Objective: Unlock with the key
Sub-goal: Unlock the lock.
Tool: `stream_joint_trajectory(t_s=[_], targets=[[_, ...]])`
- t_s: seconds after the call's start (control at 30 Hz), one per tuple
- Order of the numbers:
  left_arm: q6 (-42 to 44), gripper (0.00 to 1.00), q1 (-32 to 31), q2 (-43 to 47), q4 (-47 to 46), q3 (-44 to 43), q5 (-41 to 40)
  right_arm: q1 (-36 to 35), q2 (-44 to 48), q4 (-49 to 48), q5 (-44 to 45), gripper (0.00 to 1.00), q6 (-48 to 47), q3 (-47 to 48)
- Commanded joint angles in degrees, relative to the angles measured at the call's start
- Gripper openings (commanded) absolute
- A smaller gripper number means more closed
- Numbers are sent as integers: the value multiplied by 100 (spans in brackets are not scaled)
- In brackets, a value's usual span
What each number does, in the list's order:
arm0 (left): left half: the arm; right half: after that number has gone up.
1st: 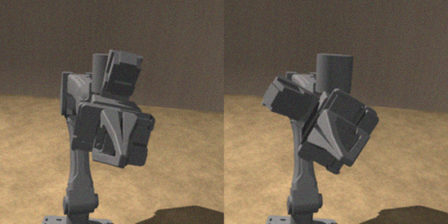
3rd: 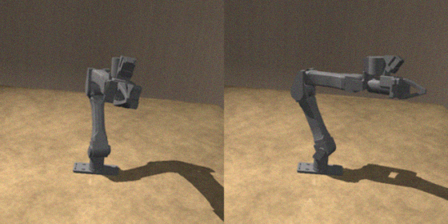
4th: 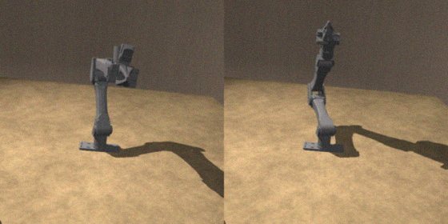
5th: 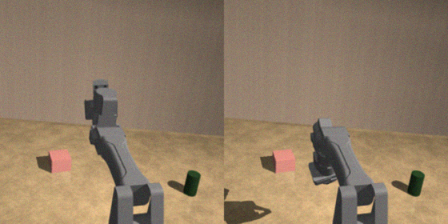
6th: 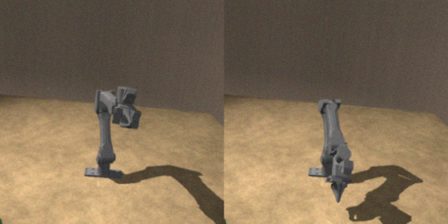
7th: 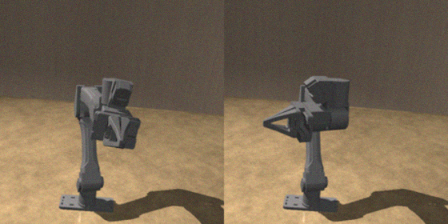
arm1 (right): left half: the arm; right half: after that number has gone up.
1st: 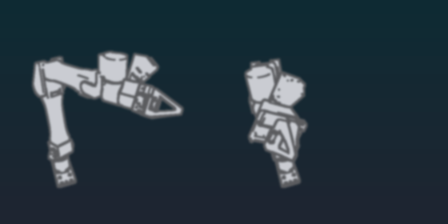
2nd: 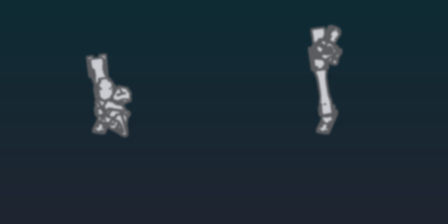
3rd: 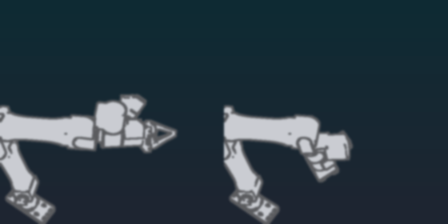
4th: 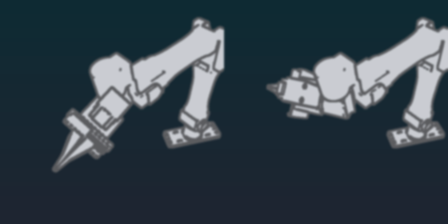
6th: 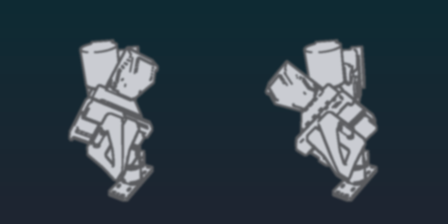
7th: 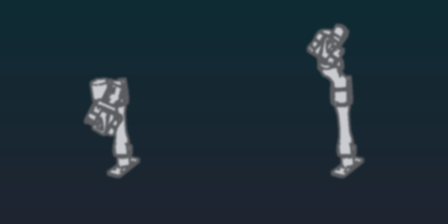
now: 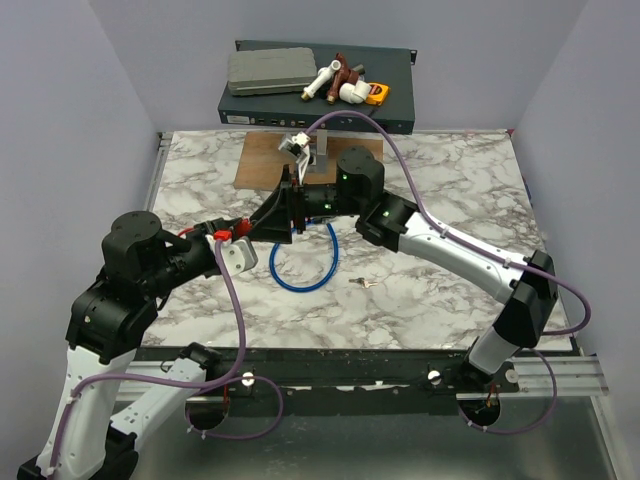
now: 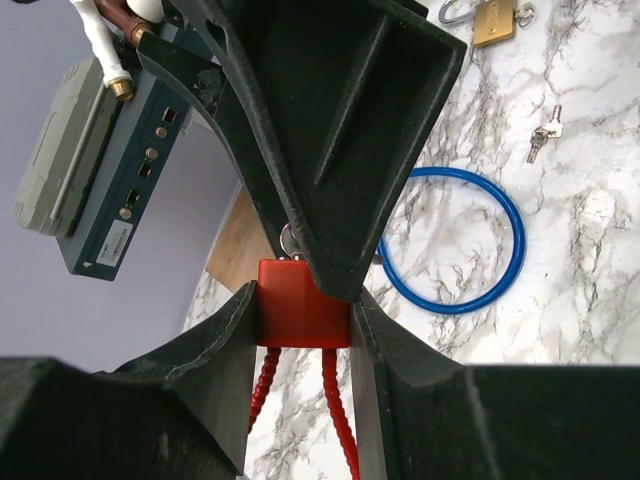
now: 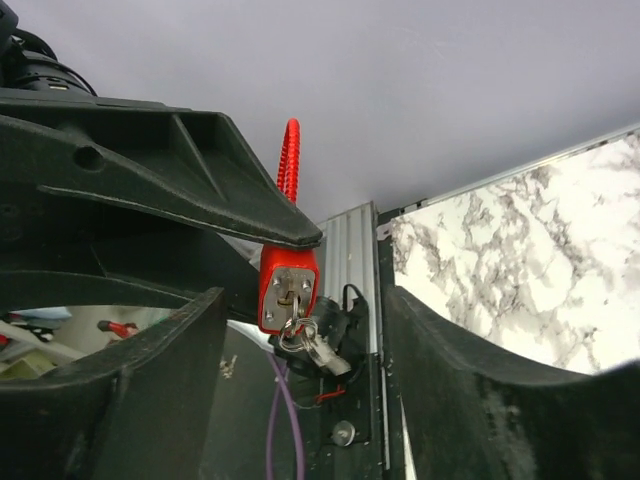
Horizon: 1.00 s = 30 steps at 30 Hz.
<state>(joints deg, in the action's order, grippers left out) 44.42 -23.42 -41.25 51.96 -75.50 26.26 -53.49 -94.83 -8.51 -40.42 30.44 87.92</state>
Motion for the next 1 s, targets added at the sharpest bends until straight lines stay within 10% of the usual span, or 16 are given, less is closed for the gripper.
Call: stream_joint_trajectory(t_s=[0.0,0.33,0.6,0.97], targets=[[-72,0,-56,41,-257,-14,-79,26,-148,208,-220,63,-7,240],[-258,0,-128,-2,-53,-84,265,31,-281,-69,-234,40,206,348],[-882,79,-110,-87,300,-525,34,32,-47,586,-79,15,-478,262],[-870,92,267,-470,1566,-897,404,30,352,2169,-142,13,-2508,462]])
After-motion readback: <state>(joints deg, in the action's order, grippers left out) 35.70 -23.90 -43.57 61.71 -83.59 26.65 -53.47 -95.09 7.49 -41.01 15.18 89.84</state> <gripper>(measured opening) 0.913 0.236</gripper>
